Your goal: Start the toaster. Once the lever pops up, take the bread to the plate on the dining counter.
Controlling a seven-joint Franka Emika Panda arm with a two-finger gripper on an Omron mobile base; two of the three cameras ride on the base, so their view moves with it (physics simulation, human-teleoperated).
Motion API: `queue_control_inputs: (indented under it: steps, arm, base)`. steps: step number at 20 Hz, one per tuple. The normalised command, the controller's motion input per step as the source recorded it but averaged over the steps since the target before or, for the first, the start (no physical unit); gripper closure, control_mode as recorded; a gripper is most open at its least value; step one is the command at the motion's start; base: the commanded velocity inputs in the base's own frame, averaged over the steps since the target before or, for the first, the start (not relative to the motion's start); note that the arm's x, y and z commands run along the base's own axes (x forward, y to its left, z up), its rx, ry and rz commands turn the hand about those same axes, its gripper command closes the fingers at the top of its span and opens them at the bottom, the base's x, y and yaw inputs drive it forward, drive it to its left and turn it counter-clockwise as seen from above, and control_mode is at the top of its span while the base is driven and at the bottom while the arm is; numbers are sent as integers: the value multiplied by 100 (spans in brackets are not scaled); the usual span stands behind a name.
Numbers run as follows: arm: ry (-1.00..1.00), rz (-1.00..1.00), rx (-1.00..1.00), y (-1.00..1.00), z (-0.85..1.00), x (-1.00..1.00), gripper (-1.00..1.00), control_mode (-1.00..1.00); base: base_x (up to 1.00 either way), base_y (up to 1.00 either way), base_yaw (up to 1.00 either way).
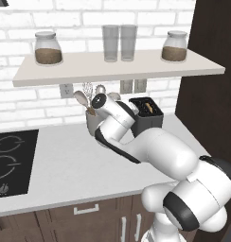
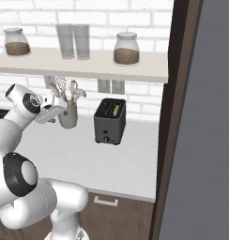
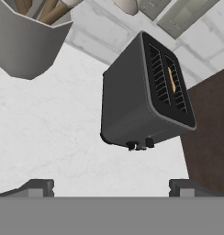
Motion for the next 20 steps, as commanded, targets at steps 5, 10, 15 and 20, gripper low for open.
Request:
queue_control_inputs:
  steps: [5, 10, 15, 20]
  arm:
    - [0, 0, 0, 0, 0, 0, -100, -100]
    - [0, 0, 0, 0, 0, 0, -100, -100]
    - [0, 0, 0, 0, 0, 0, -100, -100]
    - [0, 0, 0, 0, 0, 0, -100, -100]
  base:
    - [0, 0, 0]
    - [0, 0, 0]
    - [0, 0, 0]
    - [0, 0, 0]
